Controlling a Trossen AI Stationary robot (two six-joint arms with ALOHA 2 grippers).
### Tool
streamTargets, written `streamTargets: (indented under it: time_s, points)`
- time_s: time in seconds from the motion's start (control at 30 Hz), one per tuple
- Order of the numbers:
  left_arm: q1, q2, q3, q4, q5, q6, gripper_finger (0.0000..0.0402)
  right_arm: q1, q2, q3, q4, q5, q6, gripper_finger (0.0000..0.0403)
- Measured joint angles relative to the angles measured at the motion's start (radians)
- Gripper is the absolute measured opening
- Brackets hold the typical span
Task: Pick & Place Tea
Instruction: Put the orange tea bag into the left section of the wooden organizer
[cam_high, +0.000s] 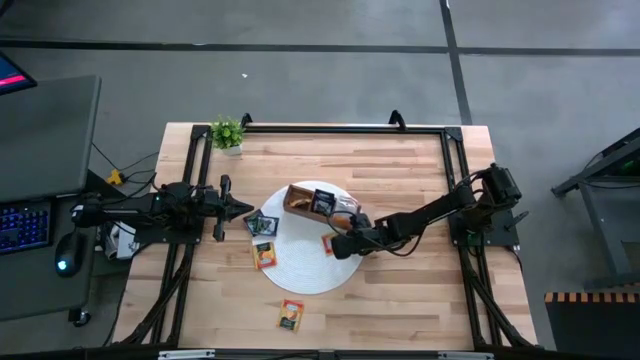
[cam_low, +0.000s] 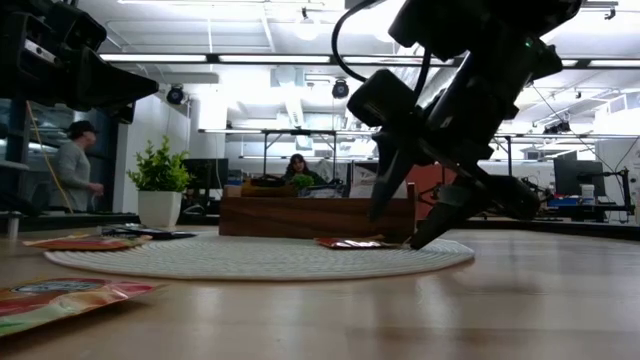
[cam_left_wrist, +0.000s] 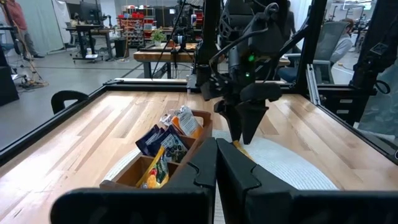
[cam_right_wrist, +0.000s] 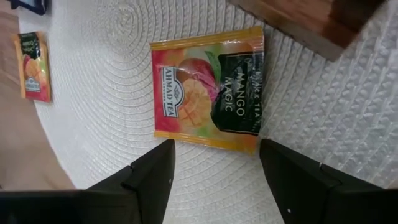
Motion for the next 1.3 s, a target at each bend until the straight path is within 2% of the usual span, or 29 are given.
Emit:
streamTargets:
  time_s: [0.37, 0.93, 1.3]
  points:
    - [0.000, 0.000, 0.000, 0.000, 0.000, 0.000, 0.0001, -0.020, 0.002, -0.002, -0.039, 0.048, -0.005, 0.0129]
    - [0.000, 0.000, 0.000, 0.000, 0.001, 0.000, 0.0001, -0.027, 0.002, -0.003, -0.037, 0.094, -0.031, 0.0008]
    - [0.000, 0.000, 0.000, 0.000, 0.001, 0.000, 0.0001, -0.026, -0.005, -0.003, -0.008, 0.099, -0.090, 0.0001]
